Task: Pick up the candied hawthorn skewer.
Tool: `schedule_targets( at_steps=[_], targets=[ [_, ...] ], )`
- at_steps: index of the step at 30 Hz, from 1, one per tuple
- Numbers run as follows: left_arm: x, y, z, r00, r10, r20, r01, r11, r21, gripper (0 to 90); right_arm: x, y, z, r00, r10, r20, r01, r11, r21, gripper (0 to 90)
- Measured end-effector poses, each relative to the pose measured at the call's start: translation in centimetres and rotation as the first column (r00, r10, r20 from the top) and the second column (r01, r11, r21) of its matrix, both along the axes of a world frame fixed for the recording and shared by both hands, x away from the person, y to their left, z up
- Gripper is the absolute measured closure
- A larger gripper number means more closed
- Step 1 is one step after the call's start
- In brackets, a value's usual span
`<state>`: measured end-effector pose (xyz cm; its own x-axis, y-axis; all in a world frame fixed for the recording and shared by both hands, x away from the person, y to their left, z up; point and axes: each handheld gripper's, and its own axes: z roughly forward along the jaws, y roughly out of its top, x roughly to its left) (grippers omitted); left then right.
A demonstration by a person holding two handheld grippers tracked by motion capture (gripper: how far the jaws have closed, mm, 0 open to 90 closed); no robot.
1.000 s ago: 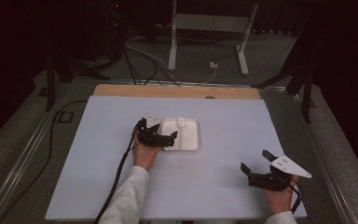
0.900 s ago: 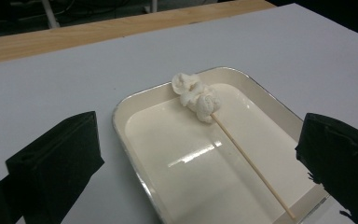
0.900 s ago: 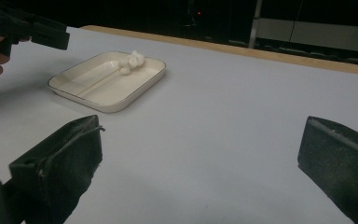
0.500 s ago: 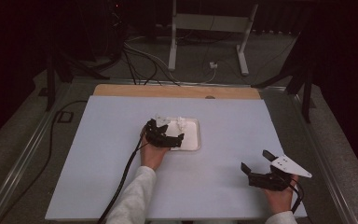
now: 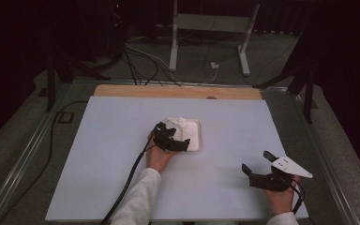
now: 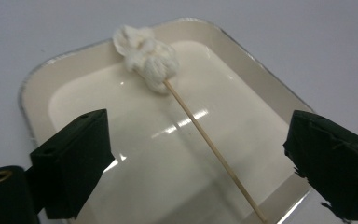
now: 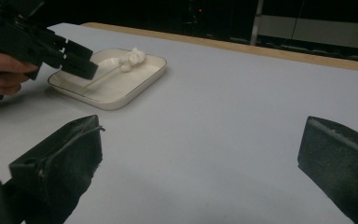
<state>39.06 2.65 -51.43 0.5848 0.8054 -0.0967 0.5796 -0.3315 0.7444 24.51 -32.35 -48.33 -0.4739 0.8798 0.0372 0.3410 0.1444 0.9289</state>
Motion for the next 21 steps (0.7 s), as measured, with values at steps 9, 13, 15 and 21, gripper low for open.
schedule_targets(
  at_steps=[9,13,15,21],
  targets=[
    [-0.2,-0.6,-0.1,0.9991,0.012,-0.041,-0.006,0.9904,0.138,55.9,0.0,-0.2,0.0,0.9999,-0.010,-0.002,0.010,1.000,0.000,0.0],
    [0.1,-0.3,0.1,0.9976,0.026,-0.065,-0.016,0.9889,0.148,73.5,0.1,-0.1,-0.1,1.0000,-0.009,-0.003,0.009,1.000,-0.001,0.0],
    [0.4,0.2,0.3,0.9945,0.047,-0.094,-0.034,0.9899,0.138,81.8,0.0,0.0,0.0,1.0000,-0.007,-0.003,0.007,1.000,-0.003,0.0],
    [0.9,1.0,0.4,0.9868,0.057,-0.152,-0.043,0.9947,0.093,90.0,0.1,0.0,-0.1,1.0000,-0.008,-0.004,0.008,1.000,-0.003,0.0]
  ],
)
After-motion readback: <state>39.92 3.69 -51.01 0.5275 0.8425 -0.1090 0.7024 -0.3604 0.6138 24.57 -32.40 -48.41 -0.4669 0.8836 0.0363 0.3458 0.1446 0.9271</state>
